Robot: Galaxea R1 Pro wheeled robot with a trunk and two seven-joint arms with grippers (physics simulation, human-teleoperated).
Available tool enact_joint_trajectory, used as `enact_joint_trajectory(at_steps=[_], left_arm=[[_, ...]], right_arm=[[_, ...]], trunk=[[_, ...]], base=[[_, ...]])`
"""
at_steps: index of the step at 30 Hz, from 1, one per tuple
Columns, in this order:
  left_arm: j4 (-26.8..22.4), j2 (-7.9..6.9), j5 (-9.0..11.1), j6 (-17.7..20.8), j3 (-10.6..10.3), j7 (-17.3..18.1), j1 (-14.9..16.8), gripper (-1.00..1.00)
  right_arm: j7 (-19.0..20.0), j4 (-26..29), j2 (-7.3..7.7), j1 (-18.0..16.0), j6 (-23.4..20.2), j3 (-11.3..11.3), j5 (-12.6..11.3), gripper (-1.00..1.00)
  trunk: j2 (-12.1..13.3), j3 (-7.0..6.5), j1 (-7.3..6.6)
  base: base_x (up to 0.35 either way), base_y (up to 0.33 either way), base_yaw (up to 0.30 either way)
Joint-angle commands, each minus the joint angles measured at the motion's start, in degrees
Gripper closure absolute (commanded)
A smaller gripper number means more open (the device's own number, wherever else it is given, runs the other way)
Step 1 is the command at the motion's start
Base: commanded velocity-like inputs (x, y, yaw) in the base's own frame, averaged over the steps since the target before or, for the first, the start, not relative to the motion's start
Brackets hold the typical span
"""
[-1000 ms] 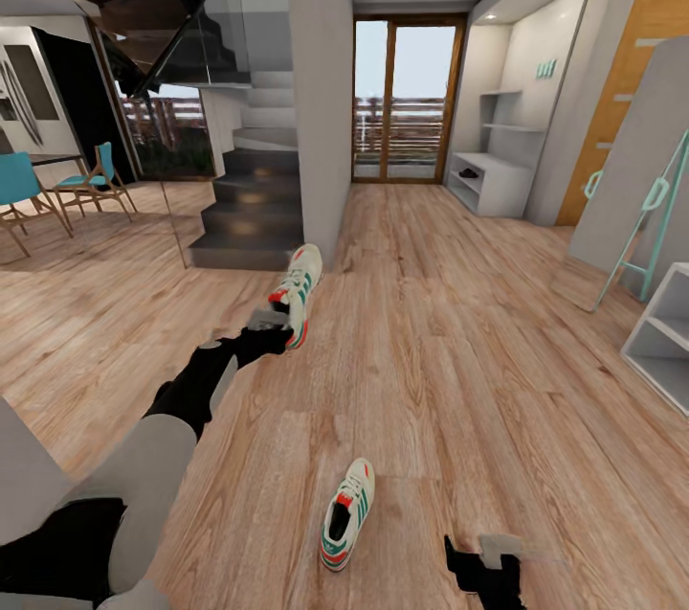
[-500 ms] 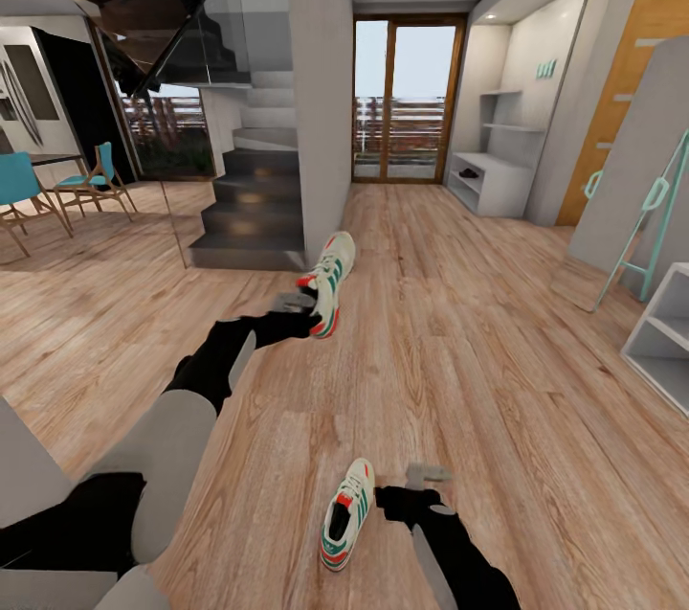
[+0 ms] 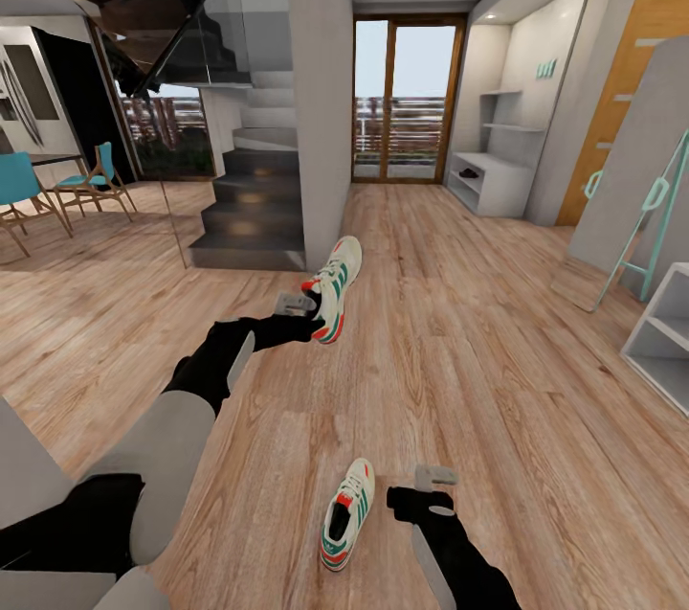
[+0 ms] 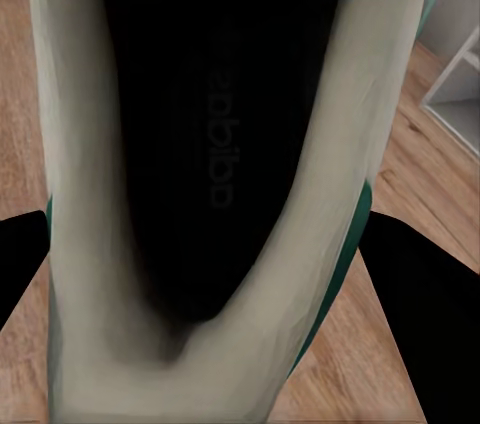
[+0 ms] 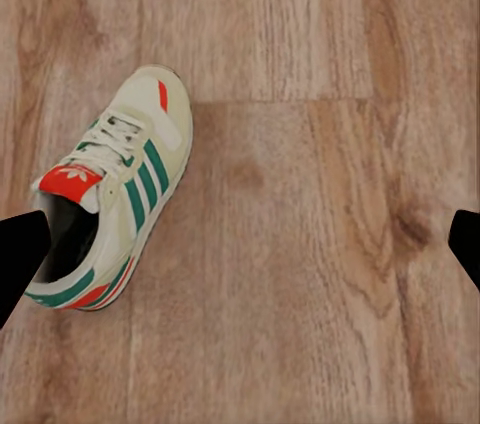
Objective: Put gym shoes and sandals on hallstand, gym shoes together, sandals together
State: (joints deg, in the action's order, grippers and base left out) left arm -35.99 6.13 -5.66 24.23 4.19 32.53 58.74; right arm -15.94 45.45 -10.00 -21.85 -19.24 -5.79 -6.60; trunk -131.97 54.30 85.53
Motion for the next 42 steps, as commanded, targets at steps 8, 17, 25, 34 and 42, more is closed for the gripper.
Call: enact_joint_trajectory(at_steps=[8,17,25,34,42], left_arm=[[-0.13,0.11,-0.58,0.22,0.38,0.65,-0.28,1.00],[-0.09,0.26,-0.50,0.14,0.53,0.77,-0.29,1.00],[-0.10,0.24,-0.48,0.32,0.56,0.78,-0.29,1.00],[-0.08,0.02,-0.41,0.38,0.51,0.78,-0.29,1.00],[-0.13,-0.06,-0.41,0.30,0.47,0.78,-0.29,1.00]], right_arm=[[-0.57,-2.04,0.00,-0.04,2.82,-0.15,-0.70,-1.00],[7.88,-5.34,0.00,-0.04,2.94,-0.34,-2.32,-1.00],[8.14,-6.30,0.00,-0.04,5.36,-0.33,-3.64,-1.00],[8.16,-6.34,0.00,-0.04,5.88,-0.27,-3.77,-1.00],[8.12,-6.34,0.00,-0.04,5.88,-0.27,-3.78,-1.00]], trunk=[[-0.03,0.06,-0.01],[-0.03,0.06,-0.01],[-0.03,0.06,-0.01],[-0.03,0.06,-0.01],[-0.03,0.06,-0.01]], base=[[0.101,0.000,0.000],[0.008,0.000,0.000],[0.000,0.000,0.000],[0.016,0.019,0.000],[0.091,0.140,0.000]])
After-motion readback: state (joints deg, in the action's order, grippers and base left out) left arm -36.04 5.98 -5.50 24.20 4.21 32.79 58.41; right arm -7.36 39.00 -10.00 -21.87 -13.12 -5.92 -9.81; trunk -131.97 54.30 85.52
